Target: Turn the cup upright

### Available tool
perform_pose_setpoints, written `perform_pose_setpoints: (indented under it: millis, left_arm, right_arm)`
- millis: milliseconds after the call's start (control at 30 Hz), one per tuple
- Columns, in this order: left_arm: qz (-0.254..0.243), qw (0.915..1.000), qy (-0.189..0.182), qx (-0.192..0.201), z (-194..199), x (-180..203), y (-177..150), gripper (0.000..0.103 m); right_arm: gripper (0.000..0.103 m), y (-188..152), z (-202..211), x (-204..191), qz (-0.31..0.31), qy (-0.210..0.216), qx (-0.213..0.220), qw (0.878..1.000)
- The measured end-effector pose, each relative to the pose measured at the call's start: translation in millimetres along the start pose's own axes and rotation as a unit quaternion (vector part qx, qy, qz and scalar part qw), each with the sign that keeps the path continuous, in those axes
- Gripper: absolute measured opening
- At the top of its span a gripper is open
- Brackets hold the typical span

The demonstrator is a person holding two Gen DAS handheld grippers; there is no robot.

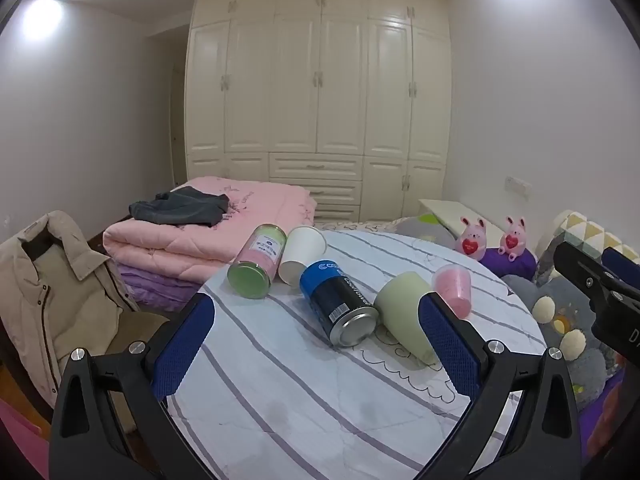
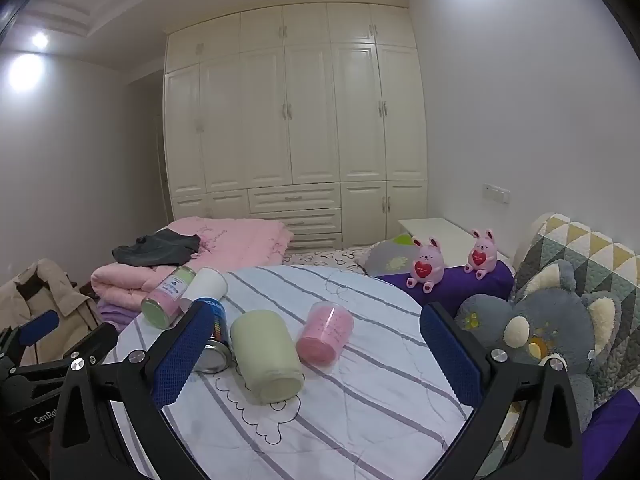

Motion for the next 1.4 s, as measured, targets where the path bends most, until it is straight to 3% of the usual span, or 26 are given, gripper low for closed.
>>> perform_pose_setpoints:
  millis: [400, 1400]
  left_arm:
    - [-0.009, 0.9999, 0.002, 0.009, 3, -2, 3, 0.103]
    - [-0.025, 0.9995, 0.002, 0.019, 8, 6, 4, 0.103]
  right_arm:
    - [0.103, -13, -4, -1, 0.004, -0.012, -0.012, 1.0]
    - [0.103, -9, -10, 0, -0.002, -0.002, -0.037, 0.999]
Point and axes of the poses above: each gripper's, at about its wrist camera, not at the fingertips, and z roughly against the way its jaws point, x to its right, y to its top, the point moved 9 cm from there along -z, roughly the way its jaws point, and after that the axes turned 9 degrees about y, right-handed, at the moved point
